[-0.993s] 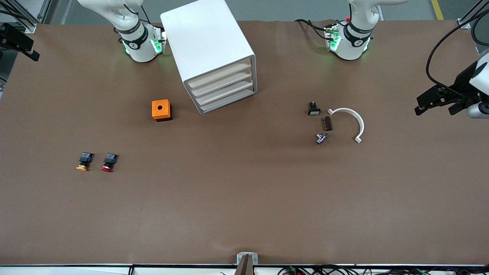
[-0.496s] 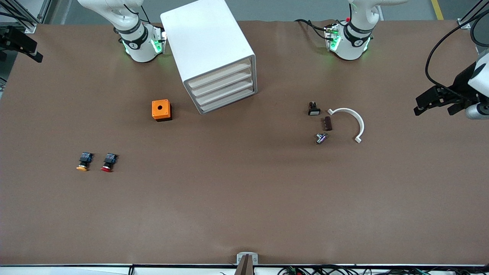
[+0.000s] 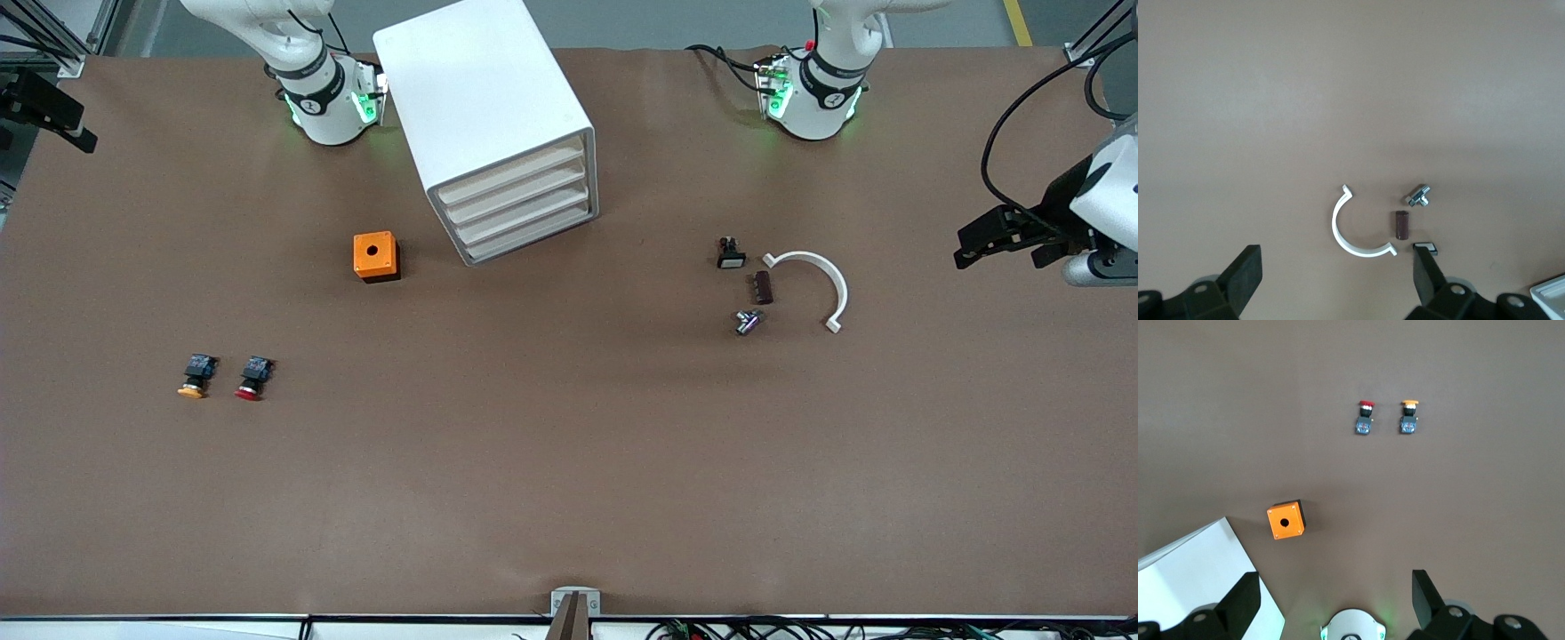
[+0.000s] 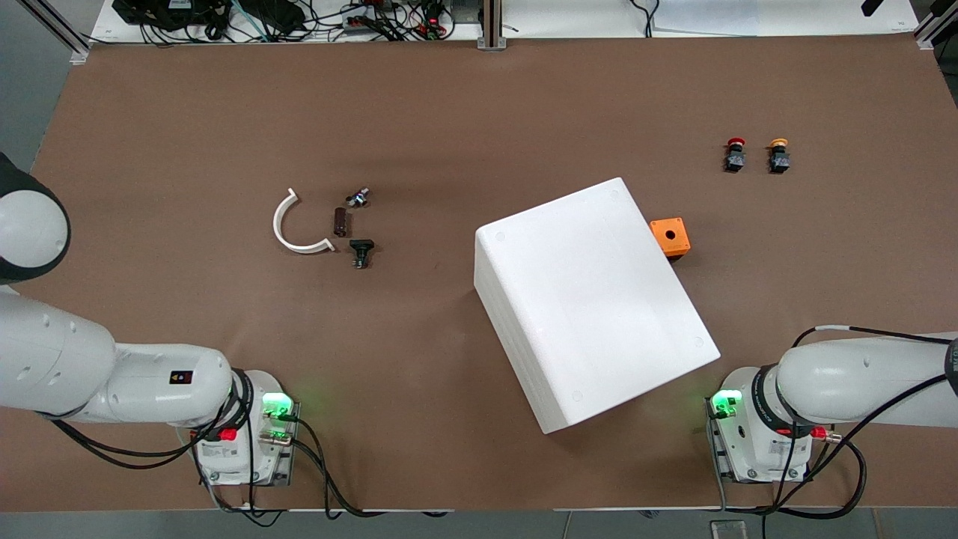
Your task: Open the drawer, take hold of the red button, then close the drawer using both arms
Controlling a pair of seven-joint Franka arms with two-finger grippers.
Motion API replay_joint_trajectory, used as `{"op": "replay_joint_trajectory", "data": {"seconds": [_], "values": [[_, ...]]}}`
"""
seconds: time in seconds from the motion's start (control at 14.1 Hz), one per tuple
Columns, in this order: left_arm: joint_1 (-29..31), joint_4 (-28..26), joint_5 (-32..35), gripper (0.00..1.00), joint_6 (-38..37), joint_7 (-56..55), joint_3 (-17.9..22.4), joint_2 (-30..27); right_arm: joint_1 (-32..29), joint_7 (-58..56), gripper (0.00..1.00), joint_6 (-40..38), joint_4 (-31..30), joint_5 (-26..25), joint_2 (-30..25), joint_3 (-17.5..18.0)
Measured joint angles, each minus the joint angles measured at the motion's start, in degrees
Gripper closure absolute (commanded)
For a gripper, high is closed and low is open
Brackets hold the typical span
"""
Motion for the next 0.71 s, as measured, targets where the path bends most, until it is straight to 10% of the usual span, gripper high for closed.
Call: {"op": "replay_joint_trajectory", "data": {"seconds": [0.71], "values": [[0.0,0.0,1.2,0.00,-1.2,1.3,-0.1,0.0,0.0,0.0,0.00,3.8,0.0,0.0,0.0,0.0]]}}
